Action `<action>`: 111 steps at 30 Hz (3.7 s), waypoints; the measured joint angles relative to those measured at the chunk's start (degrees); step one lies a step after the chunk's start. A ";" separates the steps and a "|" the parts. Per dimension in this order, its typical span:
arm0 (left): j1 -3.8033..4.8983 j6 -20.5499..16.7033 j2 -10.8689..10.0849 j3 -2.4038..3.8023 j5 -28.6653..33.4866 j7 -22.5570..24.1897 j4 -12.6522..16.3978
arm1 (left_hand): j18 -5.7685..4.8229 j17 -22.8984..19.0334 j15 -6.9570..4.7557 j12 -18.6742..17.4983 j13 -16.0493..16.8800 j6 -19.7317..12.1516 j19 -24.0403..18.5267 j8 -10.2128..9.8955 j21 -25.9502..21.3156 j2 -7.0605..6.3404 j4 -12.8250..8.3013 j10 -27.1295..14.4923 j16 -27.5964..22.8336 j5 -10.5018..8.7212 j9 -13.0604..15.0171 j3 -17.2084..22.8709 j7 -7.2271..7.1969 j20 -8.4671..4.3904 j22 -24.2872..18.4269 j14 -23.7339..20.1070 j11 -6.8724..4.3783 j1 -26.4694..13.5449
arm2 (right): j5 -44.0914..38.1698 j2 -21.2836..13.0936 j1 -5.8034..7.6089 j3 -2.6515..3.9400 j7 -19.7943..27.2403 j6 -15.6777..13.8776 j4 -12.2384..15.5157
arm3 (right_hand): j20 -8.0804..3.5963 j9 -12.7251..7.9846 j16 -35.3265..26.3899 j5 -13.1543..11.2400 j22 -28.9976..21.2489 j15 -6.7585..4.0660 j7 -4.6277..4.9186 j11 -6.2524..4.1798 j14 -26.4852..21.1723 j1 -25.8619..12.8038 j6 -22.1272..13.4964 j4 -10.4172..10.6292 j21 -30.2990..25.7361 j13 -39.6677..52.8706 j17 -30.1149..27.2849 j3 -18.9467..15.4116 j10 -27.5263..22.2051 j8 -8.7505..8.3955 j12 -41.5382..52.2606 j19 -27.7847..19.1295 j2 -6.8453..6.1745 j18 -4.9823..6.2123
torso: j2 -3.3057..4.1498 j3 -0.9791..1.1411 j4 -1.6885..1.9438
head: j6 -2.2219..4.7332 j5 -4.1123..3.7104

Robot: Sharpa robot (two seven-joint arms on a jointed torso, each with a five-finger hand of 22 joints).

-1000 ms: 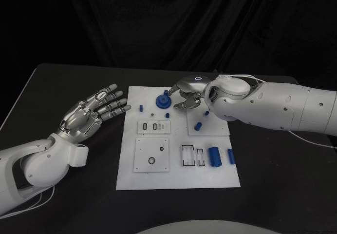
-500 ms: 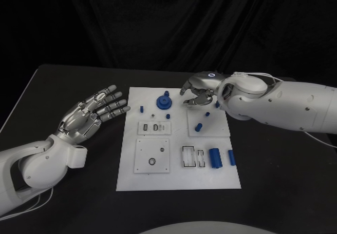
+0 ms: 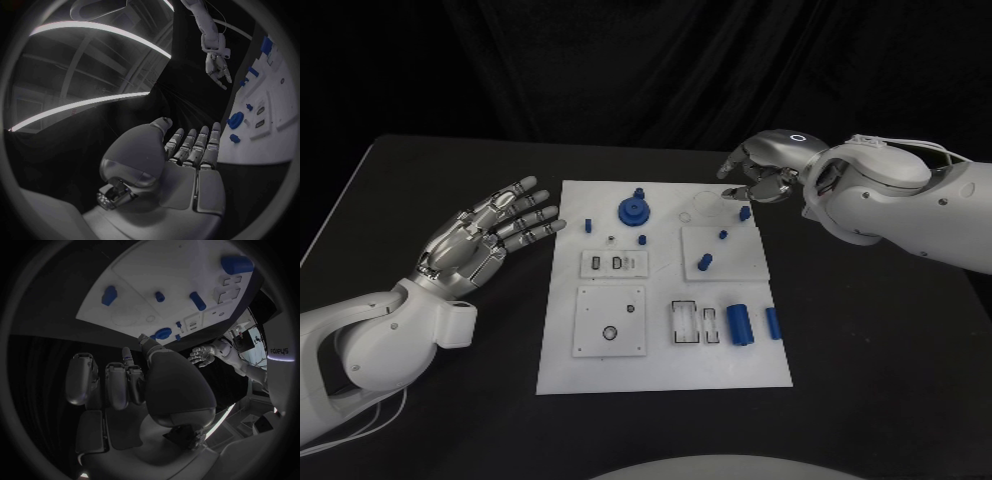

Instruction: Assemble the parts on the task board

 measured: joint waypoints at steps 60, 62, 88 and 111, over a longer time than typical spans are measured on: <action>-0.07 0.36 0.73 0.00 0.15 0.00 -1.00 | 0.00 0.02 0.00 -0.01 0.02 0.00 0.00 0.00 0.00 -0.01 -0.22 0.21 0.43 0.00 0.00 0.24 0.00 0.00 0.00 0.00 0.21 0.00 | 0.93 -0.70 -5.86 -0.12 -3.10 0.78 -3.48 | -0.82 -0.20 -3.44 -1.08 -0.02 0.00 -0.31 -0.10 0.00 3.52 2.49 0.45 -3.27 -0.02 -0.01 -0.79 -2.97 0.43 -2.35 -0.83 -1.52 0.94 | 0.04 0.04 0.20 | -0.26 -0.56; -0.09 0.40 0.78 0.00 0.15 0.00 -1.03 | 0.00 0.02 0.00 -0.01 0.02 0.00 0.00 0.00 0.00 -0.14 -0.07 0.21 0.43 0.00 0.00 0.39 0.00 0.00 -0.04 0.00 0.20 -0.33 | 0.93 -0.52 -6.00 -0.12 -2.97 0.58 -3.67 | -0.82 0.30 -3.58 -1.08 -0.02 0.00 -0.37 -0.10 0.00 3.77 3.73 0.45 -3.48 -0.02 -0.01 -0.79 -2.97 1.15 -2.35 -0.83 -1.27 0.94 | 0.04 0.04 0.20 | -0.26 -0.59; -0.18 0.59 0.41 0.01 0.17 0.00 -1.03 | -0.01 0.01 0.00 -0.01 0.02 0.00 0.00 0.00 0.00 -0.08 -0.32 0.20 0.43 0.00 0.00 0.64 0.00 0.00 -0.04 0.00 0.20 -0.53 | 0.88 -1.89 -5.22 -0.04 -1.11 -8.39 2.42 | -1.03 4.79 -3.58 3.19 -0.03 -0.37 -1.16 -0.31 0.05 5.56 8.40 -0.26 -3.50 0.02 -0.02 -0.56 -2.33 7.74 -2.35 -0.62 -0.07 0.92 | 0.04 0.03 0.14 | 0.10 0.03; -0.19 0.61 0.95 0.00 0.19 0.01 -1.19 | 0.00 0.00 0.00 0.21 0.03 0.00 0.00 0.00 0.00 -0.08 -0.32 0.20 0.43 0.00 0.00 0.63 0.00 0.00 -0.03 0.00 0.20 -0.52 | -3.33 13.98 -6.40 0.07 -1.79 -4.67 5.88 | -0.82 4.79 -3.03 7.79 0.01 -0.37 -0.99 -0.22 0.05 6.16 8.57 -1.46 -3.26 0.01 -0.02 -0.17 -1.61 8.17 -1.95 -0.01 -0.52 0.92 | 0.03 -0.02 0.10 | -0.45 -0.09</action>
